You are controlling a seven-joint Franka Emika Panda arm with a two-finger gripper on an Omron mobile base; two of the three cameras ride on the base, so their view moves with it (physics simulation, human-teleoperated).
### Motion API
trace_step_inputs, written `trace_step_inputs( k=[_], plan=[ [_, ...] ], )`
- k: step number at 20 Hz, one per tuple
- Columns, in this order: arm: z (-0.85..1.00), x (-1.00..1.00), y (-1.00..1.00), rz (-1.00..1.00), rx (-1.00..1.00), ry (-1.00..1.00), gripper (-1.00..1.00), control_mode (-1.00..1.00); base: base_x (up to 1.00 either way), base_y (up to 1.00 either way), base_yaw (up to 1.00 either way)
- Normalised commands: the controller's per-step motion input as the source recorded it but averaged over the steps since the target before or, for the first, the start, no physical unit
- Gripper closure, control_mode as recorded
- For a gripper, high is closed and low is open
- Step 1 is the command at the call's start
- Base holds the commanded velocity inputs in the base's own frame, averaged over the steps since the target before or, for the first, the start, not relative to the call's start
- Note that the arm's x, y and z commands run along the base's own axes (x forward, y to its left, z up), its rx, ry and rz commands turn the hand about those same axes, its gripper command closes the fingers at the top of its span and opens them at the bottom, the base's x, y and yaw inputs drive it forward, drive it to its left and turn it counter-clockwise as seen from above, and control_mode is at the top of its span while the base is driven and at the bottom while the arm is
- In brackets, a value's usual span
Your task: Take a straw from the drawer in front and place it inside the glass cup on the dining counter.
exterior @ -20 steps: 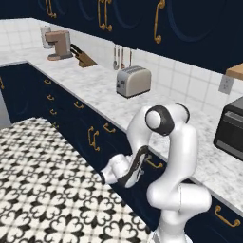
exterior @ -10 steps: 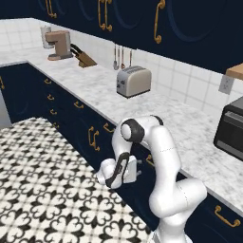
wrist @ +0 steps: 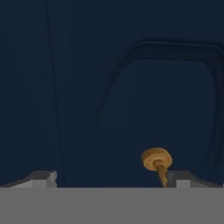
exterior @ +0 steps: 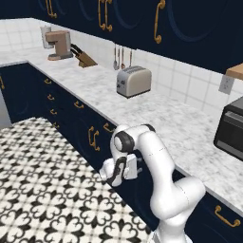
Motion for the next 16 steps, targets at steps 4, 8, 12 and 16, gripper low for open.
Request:
trace_step_inputs(
  k=[4,8,12,16],
  plan=[
    [-0.13,0.04,-0.45,0.0,0.0,0.0,-1.0,-1.0,0.0,0.0,0.0],
    [0.0,-0.04,-0.46,0.0,0.0,-0.06,-1.0,-1.0,0.0,0.0,0.0],
    [0.01,-0.2,-0.19,0.01,0.0,-0.11,-1.0,-1.0,0.0,0.0,0.0],
    [0.01,-0.25,0.0,0.06,0.0,-0.14,-1.0,-1.0,0.0,0.0,0.0]
  ],
)
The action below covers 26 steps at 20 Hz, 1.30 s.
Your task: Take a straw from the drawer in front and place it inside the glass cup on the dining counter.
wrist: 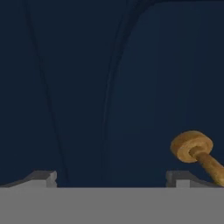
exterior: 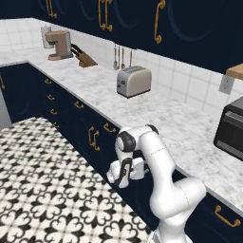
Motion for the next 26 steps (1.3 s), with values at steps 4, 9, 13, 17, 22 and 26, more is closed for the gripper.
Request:
trace_step_inputs(
  k=[4,9,13,17,22,26],
  plan=[
    [0.08,-0.14,0.1,0.11,0.0,-0.16,-1.0,-1.0,0.0,0.0,0.0],
    [0.48,-0.03,0.32,0.16,0.05,-0.08,-1.0,-1.0,0.0,0.0,0.0],
    [0.63,-0.03,0.15,0.15,0.06,0.0,-1.0,-1.0,0.0,0.0,0.0],
    [0.31,-0.11,-0.09,0.11,0.03,0.04,-1.0,-1.0,0.0,0.0,0.0],
    [-0.01,-0.08,-0.26,0.06,0.04,0.19,-1.0,-1.0,0.0,0.0,0.0],
    [-0.08,-0.01,-0.02,0.01,0.03,0.18,-1.0,-1.0,0.0,0.0,0.0]
  ],
)
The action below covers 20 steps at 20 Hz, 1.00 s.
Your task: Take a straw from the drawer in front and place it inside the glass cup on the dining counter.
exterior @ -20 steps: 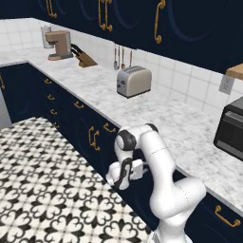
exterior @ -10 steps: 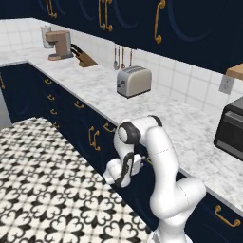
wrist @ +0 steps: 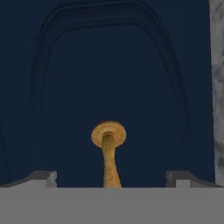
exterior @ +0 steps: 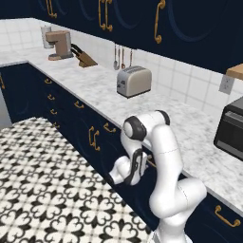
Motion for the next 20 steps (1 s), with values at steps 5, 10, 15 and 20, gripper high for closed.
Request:
trace_step_inputs(
  k=[5,10,15,20],
  plan=[
    [-0.3,0.0,-0.01,0.03,0.0,0.11,-1.0,-1.0,0.0,0.0,0.0],
    [-0.3,-0.06,-0.13,0.03,0.0,0.02,-1.0,-1.0,0.0,0.0,0.0],
    [-0.07,-0.01,-0.4,0.0,0.0,0.0,-1.0,-1.0,0.0,0.0,0.0],
    [0.0,0.23,-0.27,0.0,0.02,0.0,1.0,-1.0,0.0,0.0,0.0]
  ],
)
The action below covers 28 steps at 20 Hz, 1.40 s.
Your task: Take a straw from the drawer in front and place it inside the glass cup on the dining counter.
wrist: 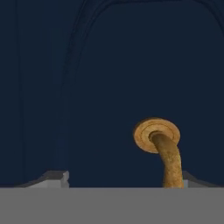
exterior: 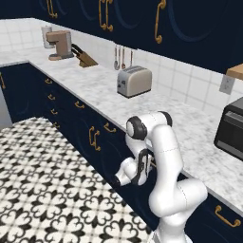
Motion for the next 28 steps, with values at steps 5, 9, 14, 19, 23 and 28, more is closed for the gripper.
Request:
trace_step_inputs(
  k=[5,9,14,19,23,28],
  plan=[
    [0.0,0.04,-0.04,0.03,0.05,0.0,1.0,-1.0,0.0,0.0,0.0],
    [0.0,-0.34,0.69,0.09,0.03,0.0,1.0,-1.0,0.0,0.0,0.0],
    [0.0,-0.36,0.99,0.07,0.02,0.02,1.0,-1.0,0.0,0.0,0.0],
    [0.0,-0.3,1.0,0.06,0.02,0.09,1.0,-1.0,0.0,0.0,0.0],
    [0.01,-0.29,1.0,0.07,0.01,0.1,1.0,-1.0,0.0,0.0,0.0],
    [0.0,-0.28,1.0,0.05,0.0,0.12,1.0,-1.0,0.0,0.0,0.0]
  ],
)
